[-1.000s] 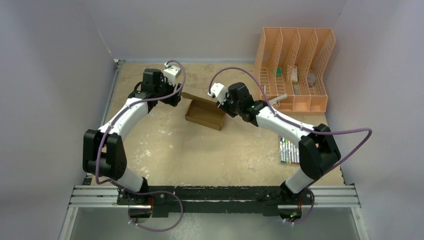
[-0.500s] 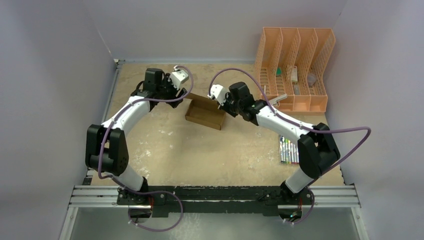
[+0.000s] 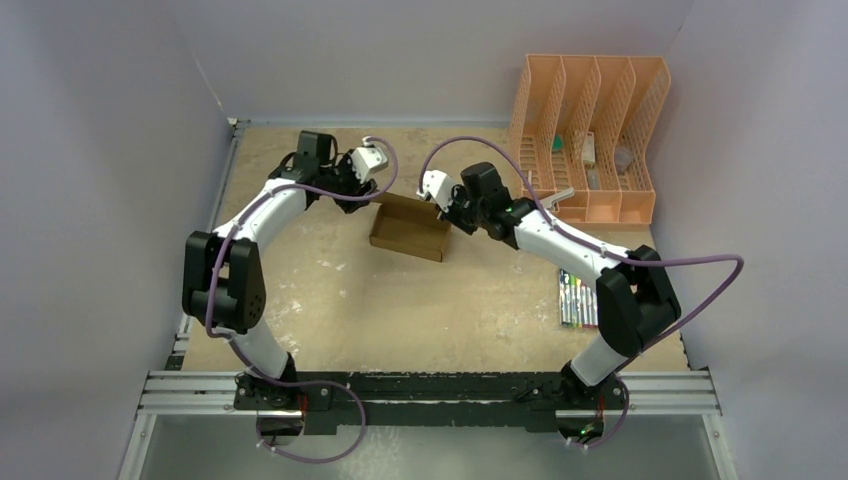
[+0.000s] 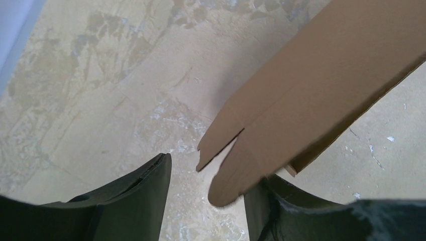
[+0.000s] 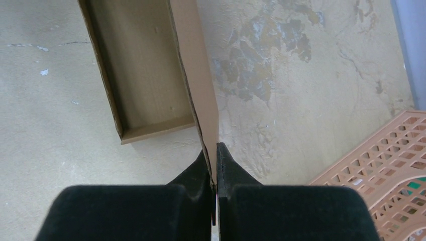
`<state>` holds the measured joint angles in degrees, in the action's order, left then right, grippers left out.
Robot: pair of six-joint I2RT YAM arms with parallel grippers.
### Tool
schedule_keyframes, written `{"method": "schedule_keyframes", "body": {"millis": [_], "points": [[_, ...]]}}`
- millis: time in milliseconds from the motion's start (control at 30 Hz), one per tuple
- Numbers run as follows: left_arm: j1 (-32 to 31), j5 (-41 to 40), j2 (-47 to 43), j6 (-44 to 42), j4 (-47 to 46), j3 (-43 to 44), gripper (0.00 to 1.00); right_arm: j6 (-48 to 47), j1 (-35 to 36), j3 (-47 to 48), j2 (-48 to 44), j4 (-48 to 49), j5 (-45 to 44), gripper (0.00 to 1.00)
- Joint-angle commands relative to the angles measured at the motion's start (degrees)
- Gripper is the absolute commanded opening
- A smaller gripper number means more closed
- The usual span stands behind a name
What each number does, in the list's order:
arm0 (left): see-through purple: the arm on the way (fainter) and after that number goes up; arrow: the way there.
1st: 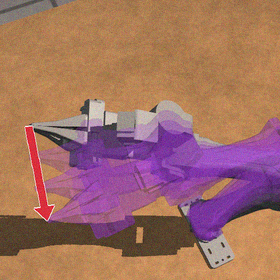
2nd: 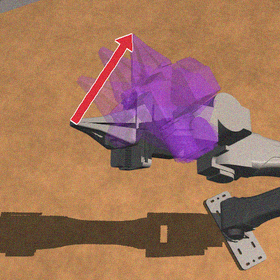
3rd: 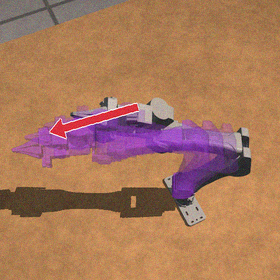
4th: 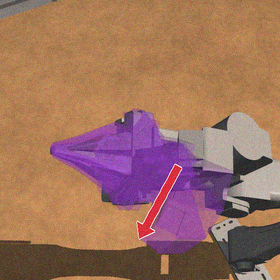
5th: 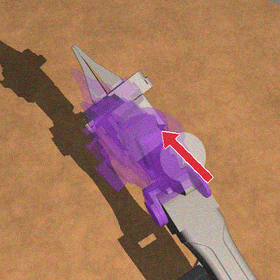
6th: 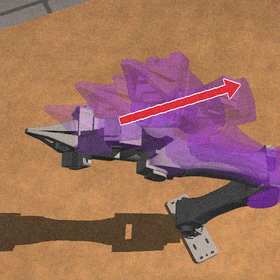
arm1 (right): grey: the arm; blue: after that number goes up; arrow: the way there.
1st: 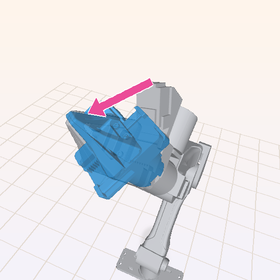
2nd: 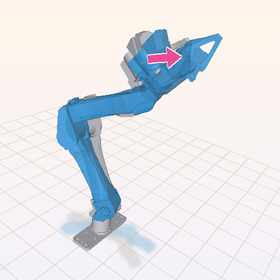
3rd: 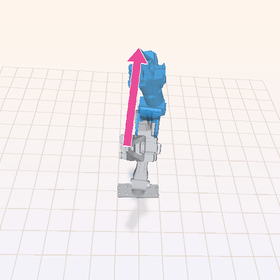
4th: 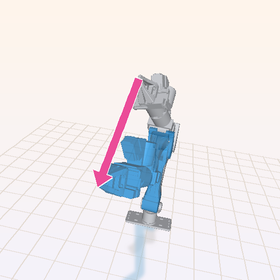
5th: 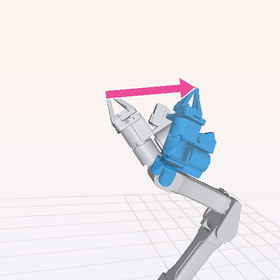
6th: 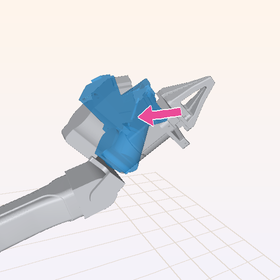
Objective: Fold the paper box
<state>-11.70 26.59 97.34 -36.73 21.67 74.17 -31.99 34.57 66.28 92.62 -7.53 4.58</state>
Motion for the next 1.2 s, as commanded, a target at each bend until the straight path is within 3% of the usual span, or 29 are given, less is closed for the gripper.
{"method": "schedule_keyframes", "body": {"millis": [0,200,267,400,533,733,900,1167], "points": [[0.1,3.7,1.9,-4.5,1.0,2.2,0.52,-0.2,-0.4,2.7,-0.2,-0.9,3.2,0.0],[0.1,4.8,4.0,-4.1,-1.1,2.6,0.46,0.6,-0.8,3.2,0.0,-1.0,4.7,0.0],[0.1,5.0,4.8,-4.1,0.0,3.4,0.38,1.1,-0.9,3.2,0.0,-0.9,5.0,0.0],[0.1,5.3,5.4,-2.4,2.6,5.0,0.12,2.9,-0.9,3.8,0.3,-0.9,4.9,0.0],[0.0,6.4,3.4,2.0,0.8,3.4,0.0,4.9,-0.9,5.1,1.0,-1.0,4.6,0.0],[-0.3,5.2,-2.0,14.4,-5.4,-2.2,0.0,9.7,-0.8,8.8,2.4,-1.5,1.4,0.0],[-1.1,1.4,-5.5,27.8,-8.2,-5.9,0.0,19.6,-0.6,12.1,3.4,-3.7,-1.3,0.0],[-6.5,-11.0,-6.3,51.9,-5.9,-8.4,0.0,36.7,0.9,15.1,5.2,-7.4,-6.6,0.0]]}}
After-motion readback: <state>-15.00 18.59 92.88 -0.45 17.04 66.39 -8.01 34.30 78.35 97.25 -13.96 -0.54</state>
